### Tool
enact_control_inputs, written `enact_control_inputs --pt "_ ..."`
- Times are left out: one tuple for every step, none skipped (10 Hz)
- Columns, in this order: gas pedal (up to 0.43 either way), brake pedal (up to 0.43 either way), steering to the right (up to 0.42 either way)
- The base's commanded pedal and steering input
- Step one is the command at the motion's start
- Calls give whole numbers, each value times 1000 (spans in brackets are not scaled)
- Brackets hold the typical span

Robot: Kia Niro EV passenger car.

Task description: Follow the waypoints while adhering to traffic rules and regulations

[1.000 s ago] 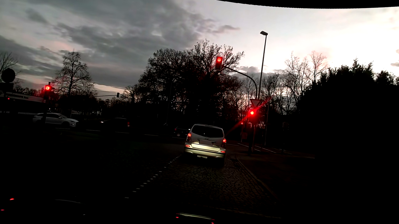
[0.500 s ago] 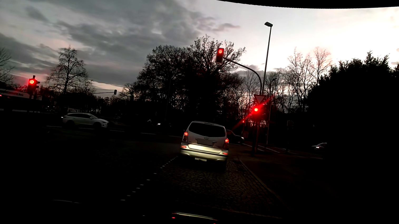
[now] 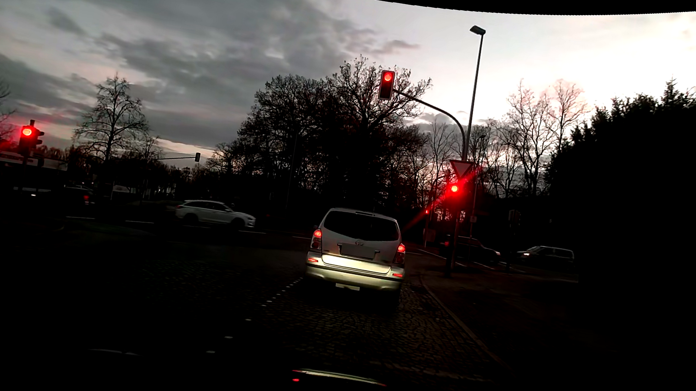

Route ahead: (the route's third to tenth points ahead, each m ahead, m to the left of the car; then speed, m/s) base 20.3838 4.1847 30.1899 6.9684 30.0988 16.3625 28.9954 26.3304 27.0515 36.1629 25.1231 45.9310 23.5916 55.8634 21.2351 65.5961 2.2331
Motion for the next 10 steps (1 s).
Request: enact_control_inputs --pt "0 140 -6" --pt "0 140 -6" --pt "0 146 -6" --pt "0 146 -7" --pt "0 152 -6" --pt "0 152 -6" --pt "0 146 -6" --pt "0 146 -6" --pt "0 146 -6" --pt "0 146 -6"
